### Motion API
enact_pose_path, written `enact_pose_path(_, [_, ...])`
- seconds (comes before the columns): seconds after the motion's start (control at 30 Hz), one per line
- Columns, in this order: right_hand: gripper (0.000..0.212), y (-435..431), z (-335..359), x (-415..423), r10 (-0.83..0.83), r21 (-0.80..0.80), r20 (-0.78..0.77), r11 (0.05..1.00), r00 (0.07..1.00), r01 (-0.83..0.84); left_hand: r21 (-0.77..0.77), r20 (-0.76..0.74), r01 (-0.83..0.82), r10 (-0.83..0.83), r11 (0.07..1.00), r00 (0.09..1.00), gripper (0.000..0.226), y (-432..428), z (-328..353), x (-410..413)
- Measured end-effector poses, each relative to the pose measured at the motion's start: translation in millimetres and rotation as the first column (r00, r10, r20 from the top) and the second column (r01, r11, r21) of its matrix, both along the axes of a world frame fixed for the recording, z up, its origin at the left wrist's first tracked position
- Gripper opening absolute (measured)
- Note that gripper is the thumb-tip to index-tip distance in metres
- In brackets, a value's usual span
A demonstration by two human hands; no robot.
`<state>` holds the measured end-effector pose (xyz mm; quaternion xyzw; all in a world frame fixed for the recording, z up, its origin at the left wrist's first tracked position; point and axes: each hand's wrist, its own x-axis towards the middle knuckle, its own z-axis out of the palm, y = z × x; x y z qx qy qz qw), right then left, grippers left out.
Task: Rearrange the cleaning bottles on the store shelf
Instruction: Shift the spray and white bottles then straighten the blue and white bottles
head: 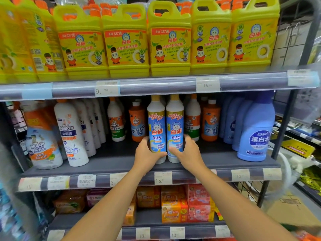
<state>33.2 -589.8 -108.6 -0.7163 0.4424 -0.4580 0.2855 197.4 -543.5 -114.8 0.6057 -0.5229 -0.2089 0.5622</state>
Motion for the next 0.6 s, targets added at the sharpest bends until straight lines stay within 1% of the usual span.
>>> enact_pose_path(0.07, [0.063, 1, -2, -6, 0.01, 0.022, -0.079, 1.0, 0.997, -0.008, 0.013, 0.003, 0.001, -0.001, 1.0, 1.0, 0.07, 0, -2, 0])
enact_pose_path(0.1, [0.064, 1, -3, -11, 0.002, 0.018, -0.166, 1.0, 0.986, 0.001, 0.019, 0.0, -0.002, 0.002, 1.0, 1.0, 0.07, 1, -3, 0])
enact_pose_path(0.13, [0.066, 2, -5, -18, -0.019, -0.003, -0.286, 1.0, 0.958, 0.019, 0.024, -0.005, -0.006, 0.006, 1.0, 1.0, 0.069, 1, -4, 0])
enact_pose_path(0.17, [0.07, 1, -7, -26, -0.052, -0.042, -0.421, 0.998, 0.905, 0.038, 0.029, -0.009, -0.009, 0.009, 1.0, 1.0, 0.068, 1, -4, 0])
enact_pose_path(0.2, [0.074, 1, -10, -34, -0.089, -0.091, -0.548, 0.995, 0.831, 0.047, 0.034, -0.009, -0.011, 0.011, 0.999, 1.0, 0.067, 1, -4, -1])
enact_pose_path(0.27, [0.078, 0, -14, -48, -0.138, -0.156, -0.721, 0.987, 0.679, 0.034, 0.044, -0.001, -0.014, 0.014, 0.999, 1.0, 0.064, 1, -4, -2])
enact_pose_path(0.3, [0.08, 0, -16, -54, -0.137, -0.156, -0.767, 0.987, 0.626, 0.025, 0.046, 0.004, -0.016, 0.016, 0.999, 1.0, 0.063, 2, -4, -2])
enact_pose_path(0.33, [0.081, 0, -19, -60, -0.125, -0.143, -0.795, 0.99, 0.594, 0.018, 0.047, 0.008, -0.018, 0.018, 0.999, 1.0, 0.062, 2, -4, -3])
enact_pose_path(0.43, [0.086, 1, -30, -69, -0.107, -0.133, -0.842, 0.991, 0.529, -0.011, 0.047, 0.018, -0.023, 0.022, 0.999, 1.0, 0.062, 2, -5, -2])
enact_pose_path(0.47, [0.087, 2, -33, -70, -0.115, -0.142, -0.849, 0.99, 0.515, -0.014, 0.046, 0.021, -0.023, 0.022, 0.999, 1.0, 0.063, 1, -6, -2])
enact_pose_path(0.6, [0.09, 4, -36, -69, -0.159, -0.176, -0.838, 0.984, 0.521, 0.017, 0.037, 0.03, -0.018, 0.017, 0.999, 0.999, 0.063, -2, -8, -1])
